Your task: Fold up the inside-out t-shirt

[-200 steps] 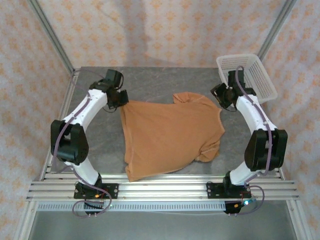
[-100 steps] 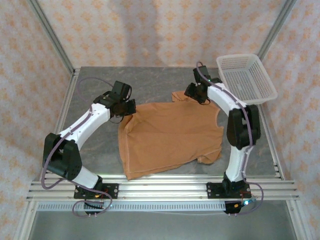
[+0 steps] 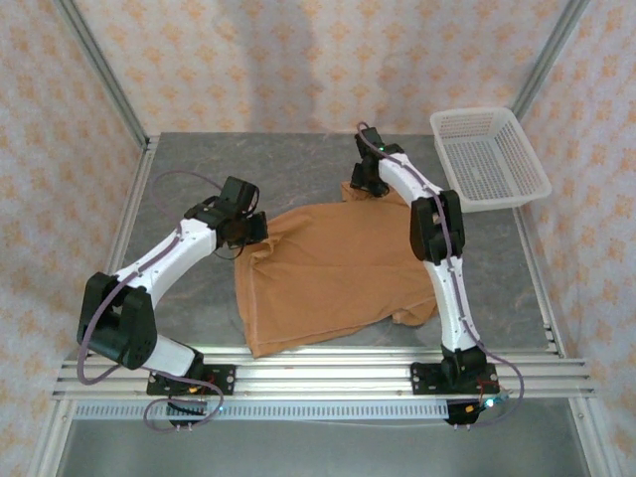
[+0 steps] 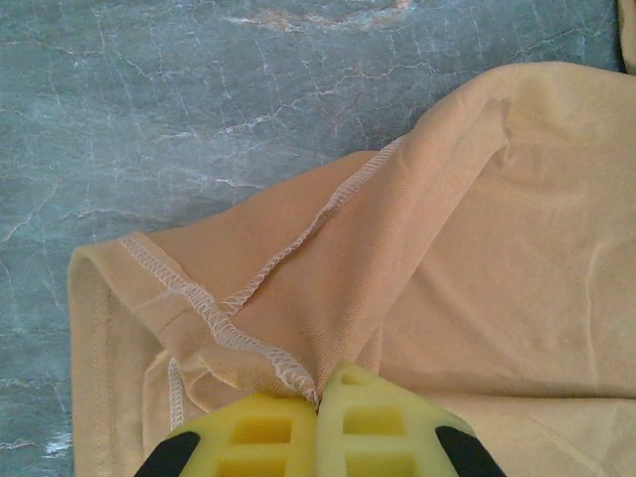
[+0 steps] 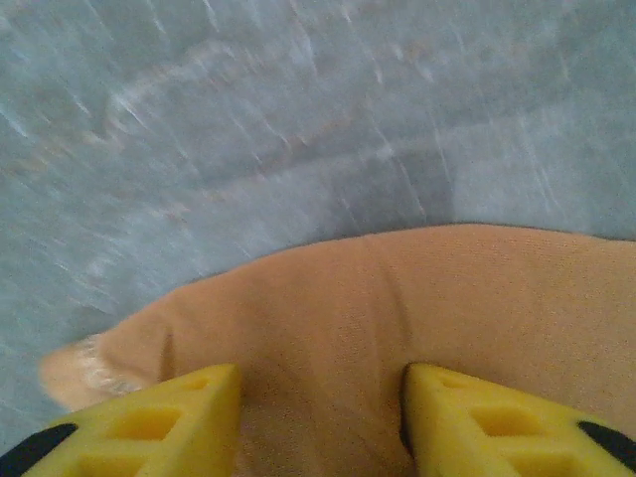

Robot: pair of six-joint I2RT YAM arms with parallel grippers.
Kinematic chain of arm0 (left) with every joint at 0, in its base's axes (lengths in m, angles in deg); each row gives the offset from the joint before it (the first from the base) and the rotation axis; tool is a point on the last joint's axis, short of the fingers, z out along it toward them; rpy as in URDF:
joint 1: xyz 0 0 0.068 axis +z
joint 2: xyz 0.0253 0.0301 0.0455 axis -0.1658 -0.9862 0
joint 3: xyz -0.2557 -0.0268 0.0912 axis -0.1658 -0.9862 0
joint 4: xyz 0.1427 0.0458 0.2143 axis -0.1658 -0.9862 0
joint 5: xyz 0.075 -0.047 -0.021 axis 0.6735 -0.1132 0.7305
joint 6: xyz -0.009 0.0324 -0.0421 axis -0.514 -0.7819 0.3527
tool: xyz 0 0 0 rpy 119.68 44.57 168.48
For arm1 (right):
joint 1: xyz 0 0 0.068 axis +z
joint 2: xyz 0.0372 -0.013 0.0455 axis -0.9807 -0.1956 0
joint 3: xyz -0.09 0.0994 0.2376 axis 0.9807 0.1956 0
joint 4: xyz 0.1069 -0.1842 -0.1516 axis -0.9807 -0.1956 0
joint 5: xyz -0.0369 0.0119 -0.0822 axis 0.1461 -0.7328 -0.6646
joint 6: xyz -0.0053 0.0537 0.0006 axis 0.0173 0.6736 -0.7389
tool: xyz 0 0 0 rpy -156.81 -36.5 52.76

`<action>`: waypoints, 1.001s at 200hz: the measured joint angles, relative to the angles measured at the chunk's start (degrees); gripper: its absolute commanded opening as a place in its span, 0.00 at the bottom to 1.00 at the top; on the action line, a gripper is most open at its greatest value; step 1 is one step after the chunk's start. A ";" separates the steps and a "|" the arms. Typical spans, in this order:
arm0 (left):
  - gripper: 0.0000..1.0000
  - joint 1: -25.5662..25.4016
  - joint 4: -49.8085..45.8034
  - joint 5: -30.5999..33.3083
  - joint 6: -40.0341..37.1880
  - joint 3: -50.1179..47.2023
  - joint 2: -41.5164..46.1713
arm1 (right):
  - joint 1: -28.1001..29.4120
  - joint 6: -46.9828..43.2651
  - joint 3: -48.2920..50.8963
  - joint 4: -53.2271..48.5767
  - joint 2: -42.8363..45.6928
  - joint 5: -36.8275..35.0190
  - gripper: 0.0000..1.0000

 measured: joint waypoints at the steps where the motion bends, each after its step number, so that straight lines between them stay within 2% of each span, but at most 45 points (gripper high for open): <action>1: 0.00 0.00 0.00 0.00 0.00 -0.02 0.00 | 0.00 -0.15 -0.15 -0.02 -0.04 -0.02 0.28; 21: 0.00 0.00 0.00 0.02 0.13 -0.39 0.15 | 0.00 0.17 -2.45 -0.76 -1.40 0.04 0.05; 33: 0.00 0.00 0.00 0.20 0.15 -0.61 0.17 | 0.00 0.63 -3.82 -2.01 -2.40 -0.02 0.00; 75: 0.00 0.00 -0.31 2.05 0.02 -0.92 0.17 | -0.35 2.14 -11.37 -4.04 -3.61 -2.32 0.00; 135: 0.00 0.90 -0.90 3.28 -0.15 -0.92 0.17 | -3.63 6.12 -14.05 0.02 0.98 -4.96 0.00; 141: 0.00 1.16 -0.92 3.28 -0.15 -0.81 0.15 | -3.91 6.43 -14.58 0.24 0.98 -4.92 0.07; 156: 0.00 1.88 -1.05 3.26 -0.17 0.04 -0.17 | -4.35 7.37 -16.57 0.11 0.57 -4.66 0.40; 164: 0.00 2.43 -1.20 3.28 -0.15 1.07 -0.74 | -4.59 7.74 -18.38 -0.09 -0.07 -4.17 0.53; 178: 0.00 3.87 -1.53 3.48 -0.15 4.11 -2.80 | -4.98 8.22 -21.03 -1.01 -0.85 -2.89 0.59; 200: 0.00 7.34 -2.67 4.31 -0.13 13.00 -9.79 | -5.27 8.28 -21.73 -4.00 -0.57 -0.87 0.59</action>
